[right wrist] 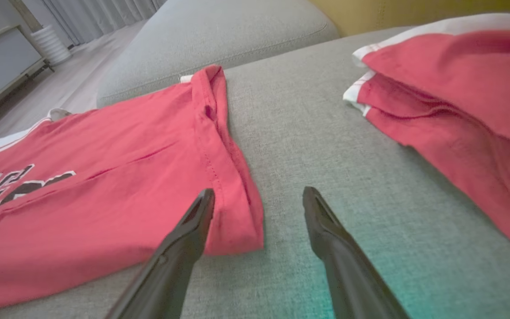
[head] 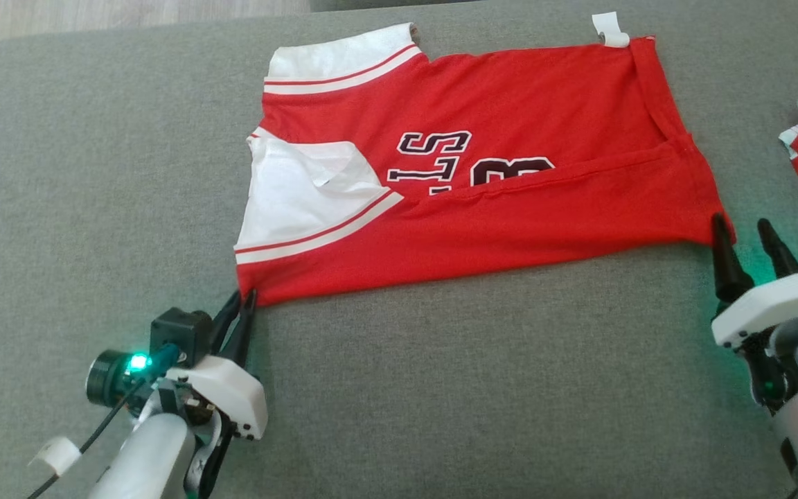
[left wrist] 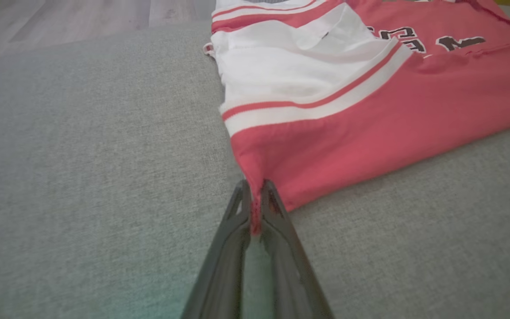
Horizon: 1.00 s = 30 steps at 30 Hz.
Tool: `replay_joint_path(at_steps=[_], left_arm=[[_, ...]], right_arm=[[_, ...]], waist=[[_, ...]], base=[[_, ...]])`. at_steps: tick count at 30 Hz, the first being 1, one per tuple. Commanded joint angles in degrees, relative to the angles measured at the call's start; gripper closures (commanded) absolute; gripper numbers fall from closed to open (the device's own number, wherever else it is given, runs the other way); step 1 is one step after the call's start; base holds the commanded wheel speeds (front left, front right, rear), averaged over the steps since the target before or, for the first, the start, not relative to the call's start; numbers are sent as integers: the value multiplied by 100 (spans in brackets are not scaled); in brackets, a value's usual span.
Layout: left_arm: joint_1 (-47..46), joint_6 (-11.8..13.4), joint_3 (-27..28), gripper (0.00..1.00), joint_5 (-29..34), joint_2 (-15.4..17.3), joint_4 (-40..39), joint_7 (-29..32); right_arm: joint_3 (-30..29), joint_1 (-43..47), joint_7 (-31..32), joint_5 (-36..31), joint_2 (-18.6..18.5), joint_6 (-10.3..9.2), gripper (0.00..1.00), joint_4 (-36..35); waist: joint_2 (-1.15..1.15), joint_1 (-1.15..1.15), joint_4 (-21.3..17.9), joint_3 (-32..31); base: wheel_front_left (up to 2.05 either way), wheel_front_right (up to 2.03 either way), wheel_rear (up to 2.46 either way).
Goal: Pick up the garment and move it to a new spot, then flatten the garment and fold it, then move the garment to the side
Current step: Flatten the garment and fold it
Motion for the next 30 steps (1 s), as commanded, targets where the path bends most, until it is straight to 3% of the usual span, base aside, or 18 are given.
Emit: replay_joint_path(at_steps=[1, 3, 4, 6, 17, 25, 30], left_arm=[[-35, 71, 215, 100, 38, 217, -193, -47], [-27, 80, 207, 100, 36, 230, -233, -46], [-27, 82, 198, 100, 38, 236, -246, -42], [-28, 84, 175, 100, 40, 239, -270, -29], [515, 203, 166, 100, -40, 359, -530, -124], [1443, 483, 72, 100, -76, 446, -1327, -47], [1852, 527, -42, 100, -117, 477, -1771, 18]], right_arm=[[179, -102, 142, 26, -22, -5, 9, 68], [291, -155, 362, 90, 15, -5, 55, 217], [340, -169, 465, 126, 25, -5, 65, 284], [446, -156, 635, 217, 29, -5, 100, 351], [631, 417, 408, 641, -318, -5, 100, -42], [707, 1096, 305, 811, -754, -5, 100, -469], [564, 1675, 306, 777, -961, -5, 100, -695]], waist=[[0, 0, 16, 4], [0, 0, 32, 4], [0, 0, 41, -1], [0, 0, 63, -27], [0, 0, -23, -454], [0, 0, -2, -838], [0, 0, 75, -941]], base=[[0, 0, 0], [0, 0, 0], [0, 0, 0], [0, 0, 0], [0, 0, 0], [0, 0, 0], [0, 0, 0]])
